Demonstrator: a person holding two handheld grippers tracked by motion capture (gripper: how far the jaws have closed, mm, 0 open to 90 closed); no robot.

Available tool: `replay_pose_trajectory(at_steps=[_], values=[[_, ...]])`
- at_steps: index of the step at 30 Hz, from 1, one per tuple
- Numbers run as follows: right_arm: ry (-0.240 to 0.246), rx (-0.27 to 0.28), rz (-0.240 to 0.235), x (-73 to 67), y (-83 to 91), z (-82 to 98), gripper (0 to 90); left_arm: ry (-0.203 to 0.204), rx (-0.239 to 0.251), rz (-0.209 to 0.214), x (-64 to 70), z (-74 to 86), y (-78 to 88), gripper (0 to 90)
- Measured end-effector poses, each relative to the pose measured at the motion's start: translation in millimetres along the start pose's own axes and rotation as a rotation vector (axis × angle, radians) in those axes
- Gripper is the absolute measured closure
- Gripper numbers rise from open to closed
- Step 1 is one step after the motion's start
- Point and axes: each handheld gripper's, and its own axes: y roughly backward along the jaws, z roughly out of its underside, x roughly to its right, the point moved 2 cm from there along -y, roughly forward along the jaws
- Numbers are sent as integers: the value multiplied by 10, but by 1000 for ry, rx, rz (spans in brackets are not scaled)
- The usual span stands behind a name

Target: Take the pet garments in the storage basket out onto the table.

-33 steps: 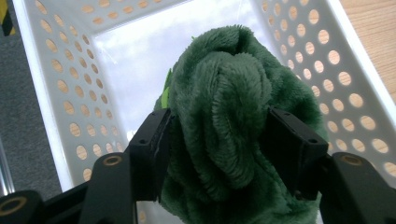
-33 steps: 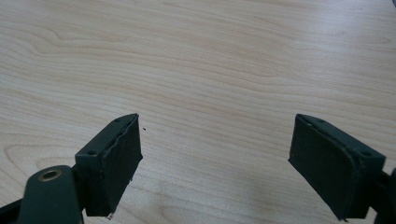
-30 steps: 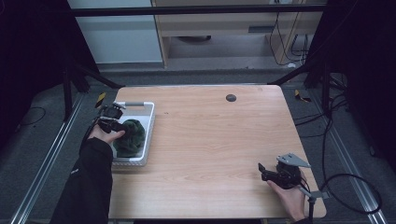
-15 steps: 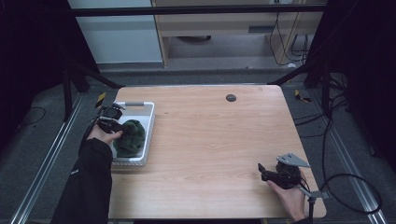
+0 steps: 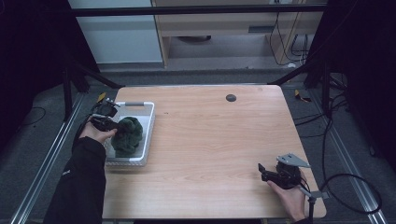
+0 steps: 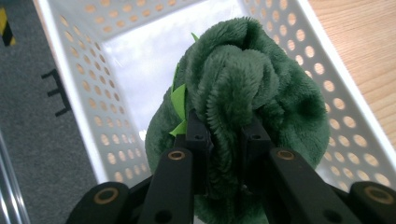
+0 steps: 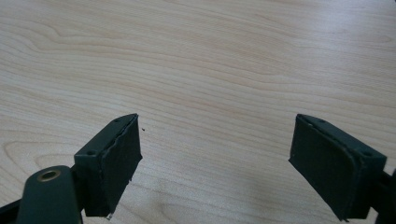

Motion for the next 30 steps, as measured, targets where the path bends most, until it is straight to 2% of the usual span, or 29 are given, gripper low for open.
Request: replay_pose_trajectory(at_steps=[3,4,5,7,9,12,13,22,30], values=[[1,0,1,3,-1,1,162,-11,20,-7,6,-18,118,770],[2,0,2,4,-1,4,162,-20,28,-11,7,-25,202,770],[2,0,2,4,-1,4,162,-20,28,-11,7,-25,202,771],[-3,-1,2,6,6,9,162,-36,43,-15,20,-32,331,771],[-6,-2,1,7,6,11,162,-39,47,-15,31,-34,371,771],[-3,-2,3,10,6,10,162,-70,54,-16,67,-45,505,771],[-3,-2,3,10,6,10,162,-70,54,-16,67,-45,505,772],[0,-1,4,7,4,7,162,-132,61,-3,169,-58,752,772],[6,0,7,-4,6,0,161,-198,70,17,282,-62,1092,772]])
